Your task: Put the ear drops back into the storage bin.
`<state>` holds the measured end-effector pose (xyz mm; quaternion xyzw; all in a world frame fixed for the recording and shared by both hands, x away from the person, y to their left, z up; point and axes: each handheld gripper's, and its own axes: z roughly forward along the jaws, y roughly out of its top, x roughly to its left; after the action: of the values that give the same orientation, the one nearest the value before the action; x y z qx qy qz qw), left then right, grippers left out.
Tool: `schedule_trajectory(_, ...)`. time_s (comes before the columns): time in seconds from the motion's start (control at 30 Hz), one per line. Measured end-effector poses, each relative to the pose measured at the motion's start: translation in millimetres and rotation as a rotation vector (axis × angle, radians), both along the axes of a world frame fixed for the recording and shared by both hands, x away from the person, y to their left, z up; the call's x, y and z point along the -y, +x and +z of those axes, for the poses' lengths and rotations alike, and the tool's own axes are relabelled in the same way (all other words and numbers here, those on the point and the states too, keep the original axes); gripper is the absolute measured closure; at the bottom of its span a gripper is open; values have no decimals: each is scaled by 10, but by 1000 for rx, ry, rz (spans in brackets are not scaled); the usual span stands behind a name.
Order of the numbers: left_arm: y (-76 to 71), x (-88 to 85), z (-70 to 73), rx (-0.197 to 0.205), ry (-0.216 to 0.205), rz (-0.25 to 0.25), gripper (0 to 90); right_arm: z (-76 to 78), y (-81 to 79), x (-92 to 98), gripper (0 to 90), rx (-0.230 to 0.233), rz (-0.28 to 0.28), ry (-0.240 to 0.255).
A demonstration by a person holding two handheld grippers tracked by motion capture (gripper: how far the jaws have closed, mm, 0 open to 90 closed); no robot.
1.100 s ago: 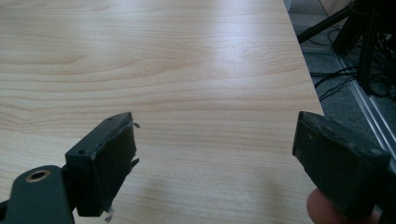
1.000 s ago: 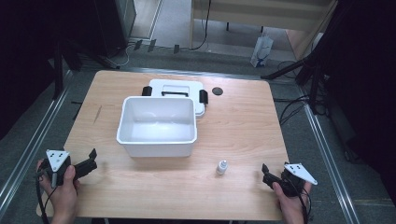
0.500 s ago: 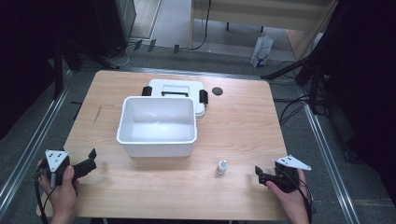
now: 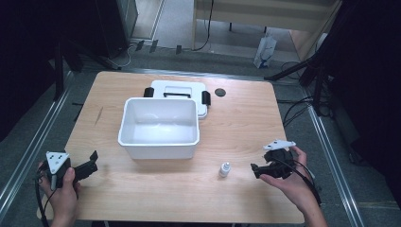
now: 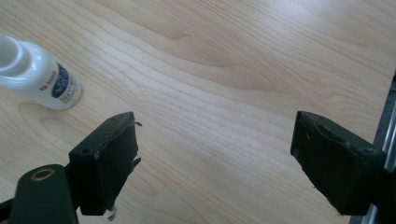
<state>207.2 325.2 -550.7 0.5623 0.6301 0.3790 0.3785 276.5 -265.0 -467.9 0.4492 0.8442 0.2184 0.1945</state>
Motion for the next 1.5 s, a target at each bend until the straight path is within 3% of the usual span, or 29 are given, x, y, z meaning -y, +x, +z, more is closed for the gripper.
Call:
schedule_trajectory(0.17,3,-5,0,-4,0,-3,2,115,102,-177,150,-62,72,-68)
schedule_trajectory(0.3,4,-7,1,-7,-3,-4,2,196,172,-368,163,-97,168,-152)
schedule_trajectory(0.43,6,-8,1,-10,-5,-5,1,257,202,-477,194,-126,207,-180)
schedule_trajectory(0.5,8,-9,1,-10,-7,-6,2,324,227,-562,288,-156,250,-183)
schedule_trajectory(0.77,19,-13,-1,-16,-12,-10,2,422,248,-744,372,-247,346,-214)
schedule_trajectory(1.2,23,-14,0,-26,-12,-14,2,455,253,-1038,408,-271,418,-260)
schedule_trajectory(1.37,25,-16,0,-27,-13,-15,2,400,278,-1131,478,-291,435,-296)
schedule_trajectory(1.5,29,-14,0,-30,-13,-16,2,395,290,-1158,507,-302,444,-296)
